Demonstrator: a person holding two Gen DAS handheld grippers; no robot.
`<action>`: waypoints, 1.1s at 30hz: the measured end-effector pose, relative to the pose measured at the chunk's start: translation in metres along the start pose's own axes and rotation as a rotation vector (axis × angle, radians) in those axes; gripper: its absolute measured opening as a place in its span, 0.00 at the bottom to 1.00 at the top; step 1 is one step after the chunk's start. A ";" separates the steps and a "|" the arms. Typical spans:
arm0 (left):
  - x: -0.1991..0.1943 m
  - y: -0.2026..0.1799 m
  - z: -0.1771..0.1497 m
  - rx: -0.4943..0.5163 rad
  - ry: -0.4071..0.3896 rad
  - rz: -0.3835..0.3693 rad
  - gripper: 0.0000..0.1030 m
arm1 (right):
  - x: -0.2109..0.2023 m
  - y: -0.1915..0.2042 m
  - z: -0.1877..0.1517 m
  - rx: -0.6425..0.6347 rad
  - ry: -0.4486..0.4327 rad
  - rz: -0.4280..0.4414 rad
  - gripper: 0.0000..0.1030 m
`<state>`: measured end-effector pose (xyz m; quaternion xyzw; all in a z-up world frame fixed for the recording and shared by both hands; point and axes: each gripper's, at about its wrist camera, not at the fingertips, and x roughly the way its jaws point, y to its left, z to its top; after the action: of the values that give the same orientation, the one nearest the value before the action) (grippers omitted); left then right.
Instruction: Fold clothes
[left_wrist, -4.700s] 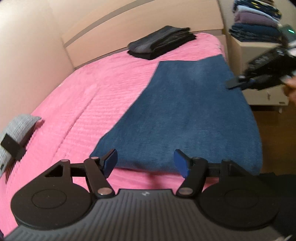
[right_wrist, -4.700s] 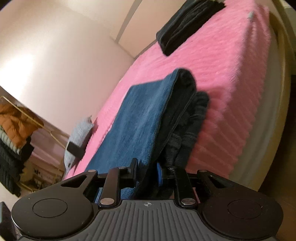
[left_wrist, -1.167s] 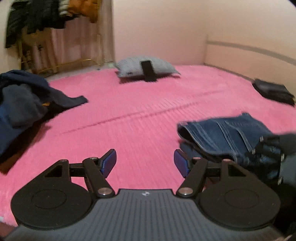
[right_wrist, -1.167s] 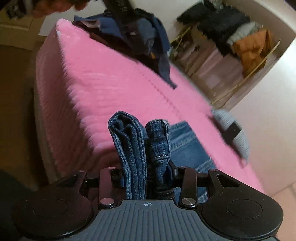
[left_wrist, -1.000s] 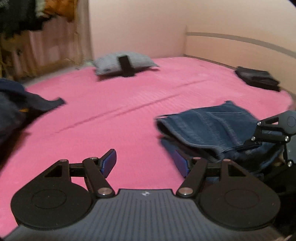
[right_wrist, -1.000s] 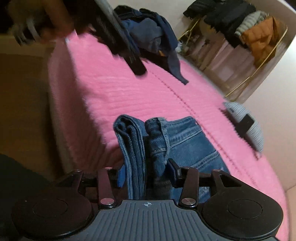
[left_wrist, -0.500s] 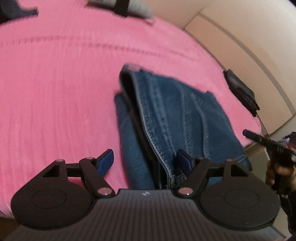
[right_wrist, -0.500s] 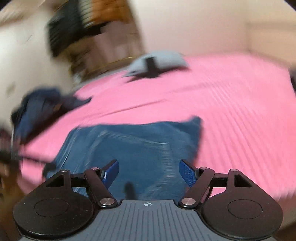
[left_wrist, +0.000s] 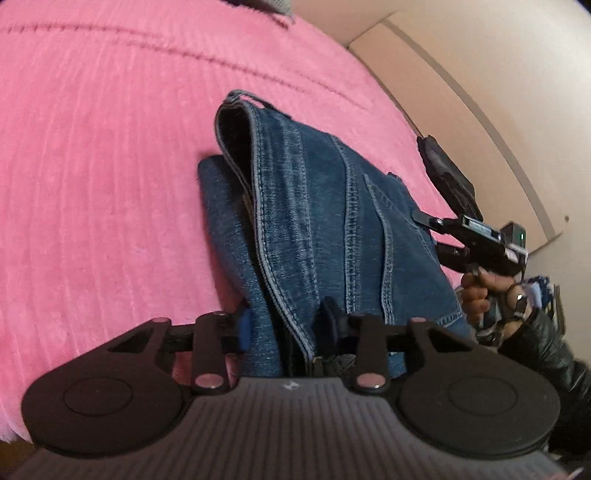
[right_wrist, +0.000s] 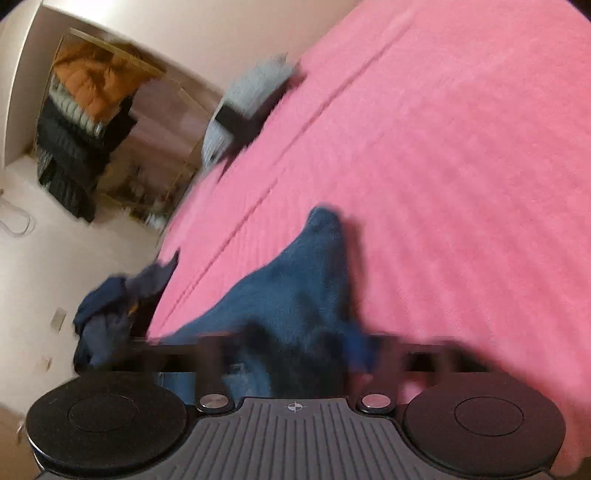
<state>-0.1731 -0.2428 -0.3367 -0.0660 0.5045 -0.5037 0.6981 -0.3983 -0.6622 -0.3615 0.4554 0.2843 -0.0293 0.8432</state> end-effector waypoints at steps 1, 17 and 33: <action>-0.003 -0.002 0.000 0.002 -0.013 -0.003 0.26 | -0.003 0.006 0.002 -0.006 -0.008 0.016 0.17; 0.000 0.045 0.053 -0.090 -0.069 0.052 0.45 | 0.058 0.045 0.045 -0.115 -0.062 -0.024 0.36; -0.034 -0.024 0.003 0.444 -0.112 0.217 0.44 | 0.008 0.085 -0.100 -0.597 -0.018 -0.097 0.37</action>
<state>-0.1858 -0.2294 -0.2992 0.1157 0.3462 -0.5197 0.7724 -0.4108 -0.5327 -0.3444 0.1729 0.2943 0.0111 0.9399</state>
